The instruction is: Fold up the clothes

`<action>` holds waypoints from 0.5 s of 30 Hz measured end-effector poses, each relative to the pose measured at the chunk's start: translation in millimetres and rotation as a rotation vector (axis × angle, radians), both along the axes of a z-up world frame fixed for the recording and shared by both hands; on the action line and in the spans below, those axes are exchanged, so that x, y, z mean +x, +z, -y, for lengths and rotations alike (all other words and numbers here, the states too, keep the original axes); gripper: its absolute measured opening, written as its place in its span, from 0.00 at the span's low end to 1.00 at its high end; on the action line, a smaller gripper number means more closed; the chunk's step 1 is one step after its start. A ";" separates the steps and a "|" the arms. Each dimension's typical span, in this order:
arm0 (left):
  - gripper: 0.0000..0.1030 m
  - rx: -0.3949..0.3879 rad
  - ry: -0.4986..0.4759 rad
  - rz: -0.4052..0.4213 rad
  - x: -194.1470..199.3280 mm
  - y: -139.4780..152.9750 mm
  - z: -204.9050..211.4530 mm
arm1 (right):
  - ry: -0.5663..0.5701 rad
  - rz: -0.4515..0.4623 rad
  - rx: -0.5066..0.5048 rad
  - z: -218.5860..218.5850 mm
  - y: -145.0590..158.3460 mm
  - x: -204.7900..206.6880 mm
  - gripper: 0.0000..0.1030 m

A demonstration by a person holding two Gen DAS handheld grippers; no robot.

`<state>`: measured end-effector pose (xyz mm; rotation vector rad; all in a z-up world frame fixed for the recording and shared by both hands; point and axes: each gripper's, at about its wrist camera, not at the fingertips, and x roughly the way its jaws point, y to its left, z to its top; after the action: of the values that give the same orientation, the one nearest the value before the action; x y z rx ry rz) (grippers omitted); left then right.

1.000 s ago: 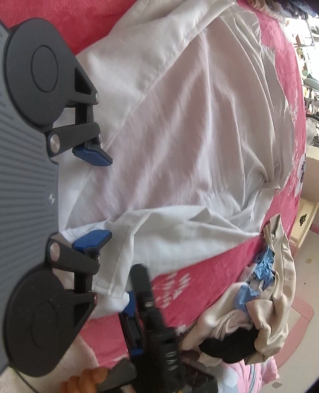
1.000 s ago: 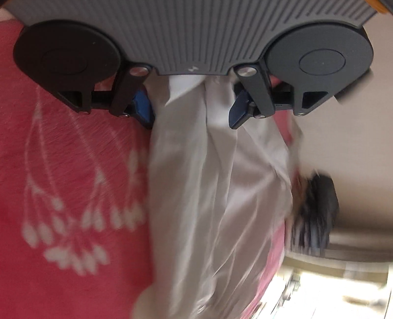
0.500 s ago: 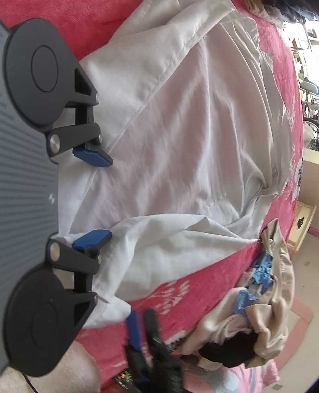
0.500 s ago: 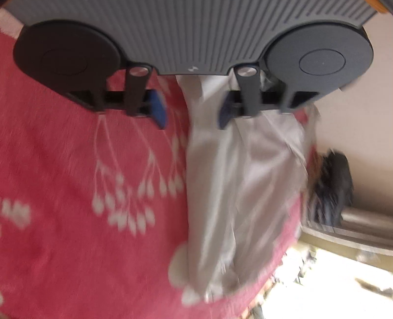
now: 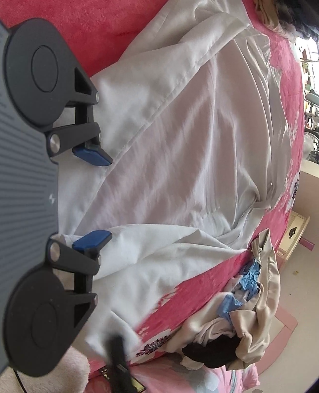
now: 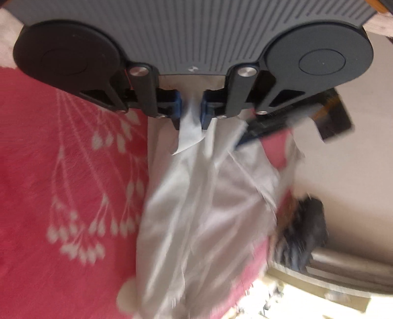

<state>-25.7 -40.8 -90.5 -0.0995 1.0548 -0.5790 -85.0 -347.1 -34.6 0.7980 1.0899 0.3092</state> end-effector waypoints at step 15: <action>0.58 0.022 -0.038 0.005 -8.6 -0.7 14.8 | -0.224 0.135 0.033 59.6 45.4 4.9 0.28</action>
<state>-34.3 -55.7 -91.2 -0.0591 1.0596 -0.6016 -80.1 -406.8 10.8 0.9075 0.8618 0.1892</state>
